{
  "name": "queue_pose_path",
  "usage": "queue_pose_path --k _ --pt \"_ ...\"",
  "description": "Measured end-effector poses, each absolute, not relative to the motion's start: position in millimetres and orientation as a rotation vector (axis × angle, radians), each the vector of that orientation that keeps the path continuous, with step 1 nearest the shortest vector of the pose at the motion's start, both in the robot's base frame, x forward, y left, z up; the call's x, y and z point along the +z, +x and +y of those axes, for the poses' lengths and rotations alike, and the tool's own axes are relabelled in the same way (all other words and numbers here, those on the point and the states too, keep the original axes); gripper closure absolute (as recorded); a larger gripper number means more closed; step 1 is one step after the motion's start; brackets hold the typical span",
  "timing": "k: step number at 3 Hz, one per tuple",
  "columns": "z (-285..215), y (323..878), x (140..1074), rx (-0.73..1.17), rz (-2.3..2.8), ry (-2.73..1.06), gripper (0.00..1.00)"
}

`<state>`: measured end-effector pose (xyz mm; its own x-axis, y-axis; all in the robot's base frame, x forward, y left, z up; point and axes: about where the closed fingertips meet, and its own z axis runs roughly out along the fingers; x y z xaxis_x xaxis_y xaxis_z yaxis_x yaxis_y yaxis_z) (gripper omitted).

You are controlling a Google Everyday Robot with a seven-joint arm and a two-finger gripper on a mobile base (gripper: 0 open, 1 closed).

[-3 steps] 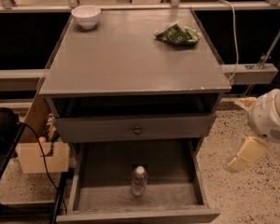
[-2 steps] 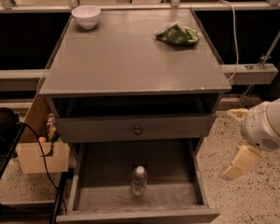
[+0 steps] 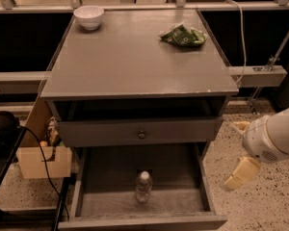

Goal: Pick water bottle from middle drawer and place on counter

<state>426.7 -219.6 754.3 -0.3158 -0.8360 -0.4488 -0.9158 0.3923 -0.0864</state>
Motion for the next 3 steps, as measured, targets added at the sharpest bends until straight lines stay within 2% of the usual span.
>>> queue_pose_path --k 3 --pt "-175 448 661 0.456 2.048 -1.409 0.0"
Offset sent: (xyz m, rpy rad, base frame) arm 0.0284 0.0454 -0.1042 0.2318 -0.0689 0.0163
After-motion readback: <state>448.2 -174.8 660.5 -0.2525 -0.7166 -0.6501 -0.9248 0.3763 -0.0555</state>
